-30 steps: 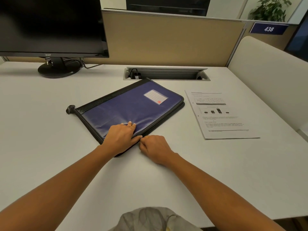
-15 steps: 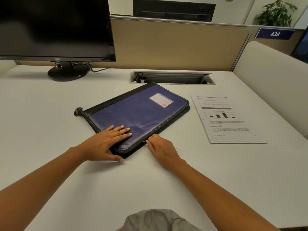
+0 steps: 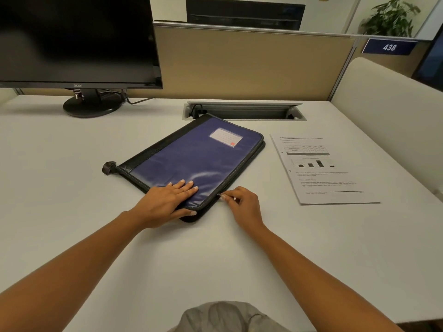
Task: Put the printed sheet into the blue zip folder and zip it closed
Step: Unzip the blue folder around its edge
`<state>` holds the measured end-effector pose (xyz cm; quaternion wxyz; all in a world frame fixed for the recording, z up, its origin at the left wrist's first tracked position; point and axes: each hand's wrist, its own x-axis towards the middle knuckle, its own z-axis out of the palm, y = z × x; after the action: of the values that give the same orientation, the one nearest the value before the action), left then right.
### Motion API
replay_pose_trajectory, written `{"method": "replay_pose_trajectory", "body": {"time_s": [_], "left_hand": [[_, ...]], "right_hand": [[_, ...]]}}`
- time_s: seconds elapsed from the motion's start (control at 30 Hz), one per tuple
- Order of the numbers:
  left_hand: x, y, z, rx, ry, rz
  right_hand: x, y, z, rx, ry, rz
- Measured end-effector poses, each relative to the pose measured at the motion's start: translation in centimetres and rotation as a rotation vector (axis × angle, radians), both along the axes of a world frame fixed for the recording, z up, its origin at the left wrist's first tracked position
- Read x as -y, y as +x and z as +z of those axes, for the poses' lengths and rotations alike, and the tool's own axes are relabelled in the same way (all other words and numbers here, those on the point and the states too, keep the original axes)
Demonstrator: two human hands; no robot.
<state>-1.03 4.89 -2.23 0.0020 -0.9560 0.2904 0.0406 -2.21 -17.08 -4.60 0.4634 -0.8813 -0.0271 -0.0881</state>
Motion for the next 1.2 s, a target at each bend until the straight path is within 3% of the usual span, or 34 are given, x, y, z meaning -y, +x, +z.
{"method": "replay_pose_trajectory", "body": {"time_s": [0.23, 0.83, 1.03, 1.2], "left_hand": [[1.7, 0.4, 0.5, 0.035, 0.004, 0.023], [1.1, 0.2, 0.8, -0.008, -0.097, 0.072], [0.7, -0.3, 0.1, -0.003, -0.053, 0.093], [3.4, -1.2, -0.5, 0.060, 0.009, 0.279]], "right_hand": [[0.8, 0.5, -0.2, 0.005, 0.116, -0.039], [1.0, 0.7, -0.1, 0.029, 0.180, 0.057], [0.7, 0.6, -0.2, -0.003, 0.145, 0.069], [0.4, 0.5, -0.6, 0.004, 0.012, 0.054]]}}
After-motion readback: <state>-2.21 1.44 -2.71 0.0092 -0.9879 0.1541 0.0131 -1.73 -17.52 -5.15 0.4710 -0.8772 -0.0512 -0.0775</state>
